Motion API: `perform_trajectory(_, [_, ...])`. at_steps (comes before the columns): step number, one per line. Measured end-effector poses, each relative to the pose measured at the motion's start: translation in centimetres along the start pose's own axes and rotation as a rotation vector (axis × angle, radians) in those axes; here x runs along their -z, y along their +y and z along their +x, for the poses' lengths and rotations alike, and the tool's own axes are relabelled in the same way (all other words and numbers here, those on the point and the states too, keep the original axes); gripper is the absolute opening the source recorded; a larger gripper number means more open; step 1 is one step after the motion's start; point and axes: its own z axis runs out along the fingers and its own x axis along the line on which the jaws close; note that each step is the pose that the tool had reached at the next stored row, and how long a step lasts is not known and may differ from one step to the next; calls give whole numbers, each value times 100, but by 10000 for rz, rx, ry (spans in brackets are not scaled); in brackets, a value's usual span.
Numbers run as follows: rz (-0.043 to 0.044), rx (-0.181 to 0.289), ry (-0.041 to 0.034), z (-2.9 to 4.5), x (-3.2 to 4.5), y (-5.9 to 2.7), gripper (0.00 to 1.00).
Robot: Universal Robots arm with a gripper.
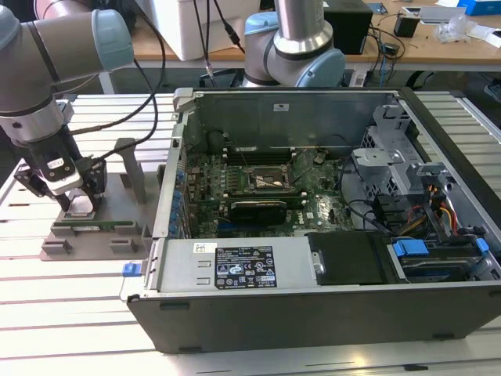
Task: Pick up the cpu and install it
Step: 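Pick up the cpu and move it towards the insertion slot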
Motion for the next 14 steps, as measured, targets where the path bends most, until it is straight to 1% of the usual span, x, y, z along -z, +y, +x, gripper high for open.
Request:
perform_trajectory(9, [-1, 1, -3, -8, -9, -9, 60])
perform_trajectory(10, [2, 0, 1, -8, -8, -9, 58])
perform_trajectory(11, [-1, 0, -1, -9, -9, -9, 55])
perform_trajectory(14, [-2, 0, -3, -10, -10, -9, 55])
